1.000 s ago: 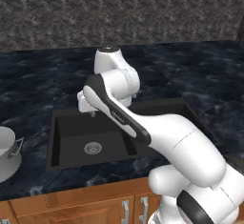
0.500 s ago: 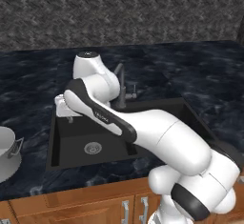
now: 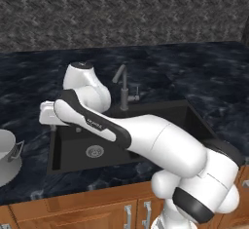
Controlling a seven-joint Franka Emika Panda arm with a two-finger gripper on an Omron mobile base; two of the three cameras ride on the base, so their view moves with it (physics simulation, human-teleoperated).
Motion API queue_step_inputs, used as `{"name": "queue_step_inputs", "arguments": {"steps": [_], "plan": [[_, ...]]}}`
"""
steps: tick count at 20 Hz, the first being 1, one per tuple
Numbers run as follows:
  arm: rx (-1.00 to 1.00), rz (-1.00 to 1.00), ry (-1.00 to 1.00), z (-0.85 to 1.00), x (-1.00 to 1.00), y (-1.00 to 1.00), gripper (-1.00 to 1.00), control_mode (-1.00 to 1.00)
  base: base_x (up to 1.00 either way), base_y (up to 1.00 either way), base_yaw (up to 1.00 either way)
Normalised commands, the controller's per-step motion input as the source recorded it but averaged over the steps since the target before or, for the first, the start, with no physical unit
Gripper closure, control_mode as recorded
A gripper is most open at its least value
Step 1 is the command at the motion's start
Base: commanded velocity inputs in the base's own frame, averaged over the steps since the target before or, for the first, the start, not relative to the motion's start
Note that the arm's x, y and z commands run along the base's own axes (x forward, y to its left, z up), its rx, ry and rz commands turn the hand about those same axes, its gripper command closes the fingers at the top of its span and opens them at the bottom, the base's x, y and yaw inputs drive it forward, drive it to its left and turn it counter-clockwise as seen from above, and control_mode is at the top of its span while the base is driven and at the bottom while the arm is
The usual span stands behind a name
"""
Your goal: Dump the tomato from the pot into the sink. Then turn on the water and wash the tomato. Then turn off the water and put the tomato back in the pot.
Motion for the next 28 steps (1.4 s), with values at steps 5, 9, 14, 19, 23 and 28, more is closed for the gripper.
{"name": "queue_step_inputs", "arguments": {"steps": [5,9,14,19,23,28], "plan": [[0.04,0.0,0.01,-0.04,0.0,0.57,-1.0,-1.0,0.0,0.0,0.0],[0.0,0.0,0.06,-0.03,0.0,0.52,-1.0,-1.0,0.0,0.0,0.0],[0.0,0.0,0.12,-0.16,0.01,0.44,-1.0,-1.0,0.0,0.0,0.0],[-0.01,0.0,0.09,-0.27,0.18,0.36,-1.0,-1.0,0.0,0.0,0.0],[-0.07,0.0,0.01,-0.23,0.25,0.26,-1.0,-1.0,0.0,0.0,0.0],[-0.09,0.0,0.0,-0.17,0.14,0.26,-1.0,-1.0,0.0,0.0,0.0]]}}
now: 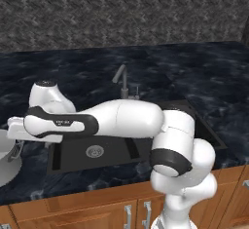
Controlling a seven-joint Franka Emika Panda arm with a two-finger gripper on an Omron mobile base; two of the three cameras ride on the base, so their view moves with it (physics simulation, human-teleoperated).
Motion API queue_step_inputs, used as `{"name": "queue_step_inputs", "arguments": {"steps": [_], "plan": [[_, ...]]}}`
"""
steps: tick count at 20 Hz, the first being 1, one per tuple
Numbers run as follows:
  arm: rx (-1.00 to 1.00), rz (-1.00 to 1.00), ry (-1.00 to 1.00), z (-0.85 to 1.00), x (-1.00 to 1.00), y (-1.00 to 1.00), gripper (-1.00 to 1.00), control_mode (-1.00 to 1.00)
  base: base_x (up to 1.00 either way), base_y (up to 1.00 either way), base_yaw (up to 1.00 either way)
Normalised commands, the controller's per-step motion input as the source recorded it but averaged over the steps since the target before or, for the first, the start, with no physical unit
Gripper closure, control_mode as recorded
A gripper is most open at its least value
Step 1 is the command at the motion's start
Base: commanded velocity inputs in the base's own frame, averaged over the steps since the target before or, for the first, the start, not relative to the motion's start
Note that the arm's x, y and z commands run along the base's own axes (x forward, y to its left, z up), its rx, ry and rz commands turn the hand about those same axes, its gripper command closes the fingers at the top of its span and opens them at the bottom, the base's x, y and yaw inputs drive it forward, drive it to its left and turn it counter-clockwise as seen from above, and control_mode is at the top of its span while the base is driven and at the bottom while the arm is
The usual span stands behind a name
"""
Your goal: Dump the tomato from the pot into the sink. Then turn on the water and wash the tomato. Then turn off the water and put the tomato back in the pot.
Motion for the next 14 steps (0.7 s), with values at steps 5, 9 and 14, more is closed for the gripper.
{"name": "queue_step_inputs", "arguments": {"steps": [5,9,14], "plan": [[-0.05,0.0,0.0,-0.11,0.15,0.28,-1.0,-1.0,0.0,0.0,0.0],[-0.06,0.0,0.0,-0.09,0.19,0.28,-1.0,-1.0,0.0,0.0,0.0],[-0.05,0.0,0.0,-0.05,0.22,0.29,-1.0,-1.0,0.0,0.0,0.0]]}}
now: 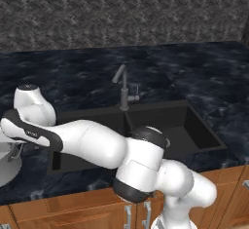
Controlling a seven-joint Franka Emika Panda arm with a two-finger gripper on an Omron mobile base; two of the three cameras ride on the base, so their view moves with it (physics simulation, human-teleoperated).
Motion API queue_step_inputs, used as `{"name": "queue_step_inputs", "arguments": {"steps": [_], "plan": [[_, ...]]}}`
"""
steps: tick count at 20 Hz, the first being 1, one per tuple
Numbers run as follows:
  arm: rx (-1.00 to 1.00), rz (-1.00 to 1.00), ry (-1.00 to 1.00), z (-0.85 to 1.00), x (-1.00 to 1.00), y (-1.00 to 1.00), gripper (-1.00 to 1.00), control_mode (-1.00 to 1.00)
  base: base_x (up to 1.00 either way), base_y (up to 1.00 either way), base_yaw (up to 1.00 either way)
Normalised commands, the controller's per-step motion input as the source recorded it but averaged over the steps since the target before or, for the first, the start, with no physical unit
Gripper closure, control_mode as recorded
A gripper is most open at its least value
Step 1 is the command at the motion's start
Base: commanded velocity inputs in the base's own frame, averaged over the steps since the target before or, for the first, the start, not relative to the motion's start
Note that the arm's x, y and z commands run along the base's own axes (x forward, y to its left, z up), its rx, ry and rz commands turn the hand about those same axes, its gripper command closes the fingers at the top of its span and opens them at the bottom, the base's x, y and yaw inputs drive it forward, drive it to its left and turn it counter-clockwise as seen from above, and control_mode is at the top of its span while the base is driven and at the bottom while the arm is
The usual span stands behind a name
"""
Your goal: Dump the tomato from the pot into the sink. Then turn on the water and wash the tomato. Then turn off the water and put the tomato back in the pot.
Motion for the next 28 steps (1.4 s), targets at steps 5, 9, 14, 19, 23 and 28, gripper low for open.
{"name": "queue_step_inputs", "arguments": {"steps": [5,9,14,19,23,28], "plan": [[-0.04,0.0,0.0,-0.1,0.15,0.22,-1.0,-1.0,0.0,0.0,0.0],[-0.08,0.0,0.0,-0.23,0.07,0.09,-1.0,-1.0,0.0,0.0,0.0],[-0.07,0.0,-0.03,-0.27,0.07,0.01,-1.0,-1.0,0.0,0.0,0.0],[-0.02,0.0,-0.07,-0.26,0.11,0.01,-1.0,-1.0,0.0,0.0,0.0],[0.0,0.0,-0.08,-0.23,0.14,0.01,-1.0,-1.0,0.0,0.0,0.0],[0.01,0.0,-0.05,-0.25,0.08,0.0,-1.0,-1.0,0.0,0.0,0.0]]}}
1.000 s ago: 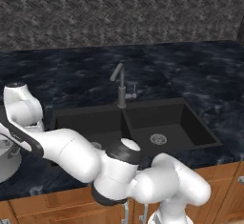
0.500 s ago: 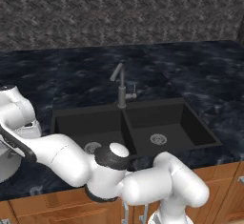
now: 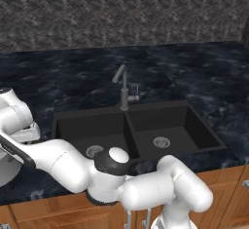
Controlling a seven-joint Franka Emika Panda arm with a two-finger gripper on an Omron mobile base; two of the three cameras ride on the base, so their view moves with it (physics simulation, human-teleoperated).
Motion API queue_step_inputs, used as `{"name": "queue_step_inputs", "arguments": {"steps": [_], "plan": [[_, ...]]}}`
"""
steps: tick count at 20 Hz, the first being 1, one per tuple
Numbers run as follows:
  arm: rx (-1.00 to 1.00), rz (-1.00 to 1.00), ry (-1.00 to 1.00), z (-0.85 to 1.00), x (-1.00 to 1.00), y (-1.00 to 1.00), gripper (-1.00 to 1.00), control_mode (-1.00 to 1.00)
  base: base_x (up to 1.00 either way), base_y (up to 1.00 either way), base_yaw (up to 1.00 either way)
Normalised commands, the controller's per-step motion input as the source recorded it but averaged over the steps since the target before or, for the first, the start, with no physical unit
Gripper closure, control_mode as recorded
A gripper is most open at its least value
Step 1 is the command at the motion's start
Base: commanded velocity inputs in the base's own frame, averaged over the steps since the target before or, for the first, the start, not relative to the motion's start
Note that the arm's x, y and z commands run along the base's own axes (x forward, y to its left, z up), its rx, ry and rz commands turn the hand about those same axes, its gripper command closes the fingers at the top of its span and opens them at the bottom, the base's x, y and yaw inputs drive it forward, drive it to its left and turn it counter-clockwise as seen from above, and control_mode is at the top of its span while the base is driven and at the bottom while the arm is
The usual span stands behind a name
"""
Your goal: Dump the tomato from the pot into the sink. Then turn on the water and wash the tomato. Then turn off the water and put the tomato back in the pot.
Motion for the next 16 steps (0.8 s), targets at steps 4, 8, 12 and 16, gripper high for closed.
{"name": "queue_step_inputs", "arguments": {"steps": [4,8,12,16], "plan": [[0.03,0.0,0.0,-0.4,0.1,0.0,-1.0,-1.0,0.0,0.0,0.0],[0.14,0.0,0.0,-0.44,0.22,0.02,-1.0,-1.0,0.0,0.0,0.0],[0.12,0.0,-0.02,-0.44,0.25,0.04,-1.0,-1.0,0.0,0.0,0.0],[0.08,-0.04,0.0,-0.44,0.18,0.03,-1.0,-1.0,0.0,0.0,0.0]]}}
